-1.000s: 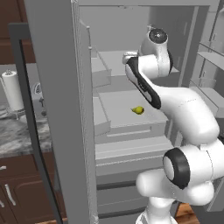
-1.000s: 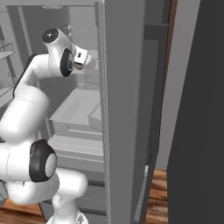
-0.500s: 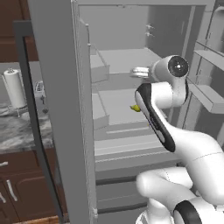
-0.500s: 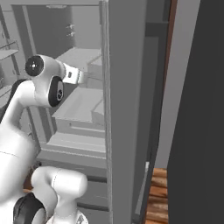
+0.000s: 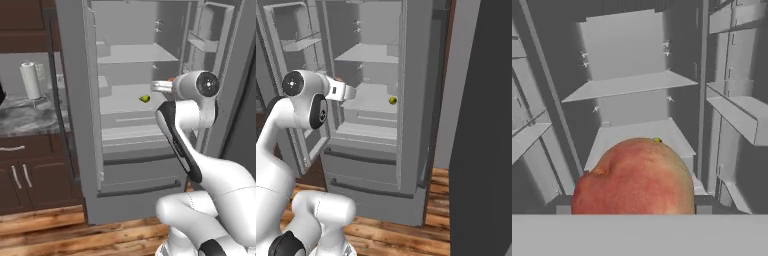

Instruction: Pick the peach and pear from the fridge and place them inside the tupperware on the counter.

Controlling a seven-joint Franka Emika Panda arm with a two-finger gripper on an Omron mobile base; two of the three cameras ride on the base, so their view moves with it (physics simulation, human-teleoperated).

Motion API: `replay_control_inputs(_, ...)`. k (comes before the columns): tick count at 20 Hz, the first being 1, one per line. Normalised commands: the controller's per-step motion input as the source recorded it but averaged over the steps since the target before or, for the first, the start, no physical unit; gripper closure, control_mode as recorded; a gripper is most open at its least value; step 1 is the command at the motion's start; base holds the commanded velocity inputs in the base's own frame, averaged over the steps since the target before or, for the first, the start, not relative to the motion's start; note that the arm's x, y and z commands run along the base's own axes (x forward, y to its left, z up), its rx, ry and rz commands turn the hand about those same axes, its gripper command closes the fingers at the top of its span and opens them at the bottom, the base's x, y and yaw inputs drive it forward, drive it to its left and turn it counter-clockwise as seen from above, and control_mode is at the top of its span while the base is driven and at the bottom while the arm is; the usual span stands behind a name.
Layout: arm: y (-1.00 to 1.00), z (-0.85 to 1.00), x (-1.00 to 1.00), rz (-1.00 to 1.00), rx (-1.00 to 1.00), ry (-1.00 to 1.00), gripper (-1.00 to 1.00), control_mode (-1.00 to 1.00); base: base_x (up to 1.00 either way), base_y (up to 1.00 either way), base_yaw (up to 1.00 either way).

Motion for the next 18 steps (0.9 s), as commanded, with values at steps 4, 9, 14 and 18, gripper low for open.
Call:
replay_control_inputs(4,0.0,0.0,0.0,0.0,0.0,0.0,1.0,1.0,-0.61,0.51,0.01)
replay_control_inputs(9,0.0,0.0,0.0,0.0,0.0,0.0,1.0,1.0,-0.14,0.91,0.0)
replay_control_inputs(14,0.0,0.0,0.0,0.0,0.0,0.0,1.0,1.0,0.0,1.0,0.0)
replay_control_inputs(18,0.0,0.0,0.0,0.0,0.0,0.0,1.0,1.0,0.04,1.0,0.0)
